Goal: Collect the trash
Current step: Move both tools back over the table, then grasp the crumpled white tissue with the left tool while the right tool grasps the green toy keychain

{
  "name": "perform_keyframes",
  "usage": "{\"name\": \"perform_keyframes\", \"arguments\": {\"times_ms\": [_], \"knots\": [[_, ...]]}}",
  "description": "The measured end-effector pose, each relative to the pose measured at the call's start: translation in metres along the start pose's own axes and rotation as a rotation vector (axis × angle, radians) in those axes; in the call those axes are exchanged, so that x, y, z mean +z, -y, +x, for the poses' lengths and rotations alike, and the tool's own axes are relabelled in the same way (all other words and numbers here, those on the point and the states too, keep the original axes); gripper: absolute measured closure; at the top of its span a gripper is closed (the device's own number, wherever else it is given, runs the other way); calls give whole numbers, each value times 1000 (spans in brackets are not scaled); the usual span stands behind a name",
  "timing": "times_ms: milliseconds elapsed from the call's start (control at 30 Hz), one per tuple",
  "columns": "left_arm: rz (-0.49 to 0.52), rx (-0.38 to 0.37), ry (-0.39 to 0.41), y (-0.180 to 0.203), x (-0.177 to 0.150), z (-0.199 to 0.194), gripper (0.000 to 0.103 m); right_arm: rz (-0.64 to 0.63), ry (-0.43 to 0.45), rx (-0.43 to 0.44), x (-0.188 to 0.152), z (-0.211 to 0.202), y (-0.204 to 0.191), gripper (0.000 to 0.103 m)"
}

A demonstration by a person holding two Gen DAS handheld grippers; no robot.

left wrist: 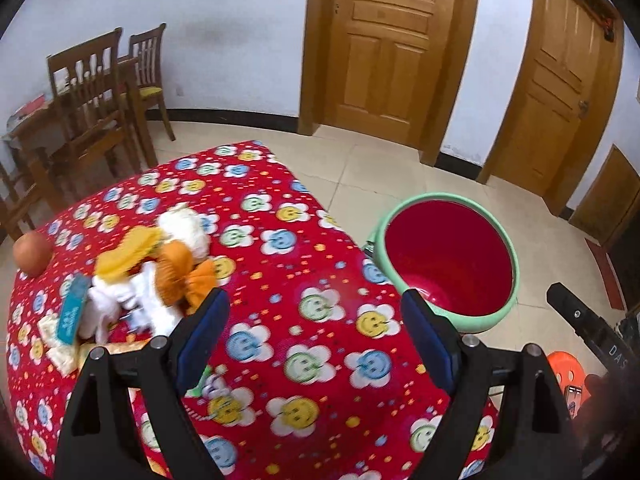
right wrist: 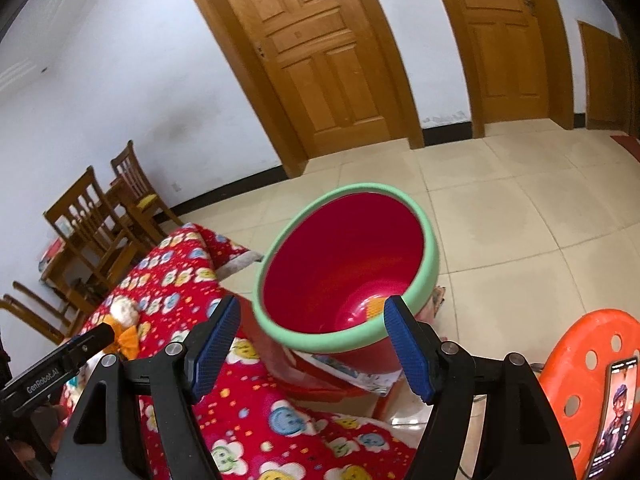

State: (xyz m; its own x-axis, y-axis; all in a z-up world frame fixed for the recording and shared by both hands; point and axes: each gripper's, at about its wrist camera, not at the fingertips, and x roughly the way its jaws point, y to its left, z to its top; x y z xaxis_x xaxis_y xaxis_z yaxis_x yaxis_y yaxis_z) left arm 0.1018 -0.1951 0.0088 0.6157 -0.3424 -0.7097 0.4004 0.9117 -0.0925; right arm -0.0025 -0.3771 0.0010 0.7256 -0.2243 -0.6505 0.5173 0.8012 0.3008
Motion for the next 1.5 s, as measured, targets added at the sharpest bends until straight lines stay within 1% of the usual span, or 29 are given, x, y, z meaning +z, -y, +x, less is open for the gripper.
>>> {"name": "perform_keyframes", "arguments": {"times_ms": [167, 500, 833, 1000, 1200, 1500], "knots": [[-25, 44, 19, -23, -7, -18, 16, -27, -9, 27, -7, -5, -15, 28], [-114, 122, 47, -74, -23, -46, 16, -93, -34, 77, -18, -7, -50, 28], [-202, 227, 61, -129, -43, -70, 16, -152, -89, 124, -35, 3, -81, 28], [-258, 290, 45, -163, -58, -76, 16, -183, -113, 140, -44, 9, -96, 28], [-334, 352, 16, -201, -76, -74, 16, -214, -147, 150, -58, 17, -111, 28], [-385, 425, -37, -238, -94, -57, 16, -250, -195, 151, -72, 31, -126, 28]]}}
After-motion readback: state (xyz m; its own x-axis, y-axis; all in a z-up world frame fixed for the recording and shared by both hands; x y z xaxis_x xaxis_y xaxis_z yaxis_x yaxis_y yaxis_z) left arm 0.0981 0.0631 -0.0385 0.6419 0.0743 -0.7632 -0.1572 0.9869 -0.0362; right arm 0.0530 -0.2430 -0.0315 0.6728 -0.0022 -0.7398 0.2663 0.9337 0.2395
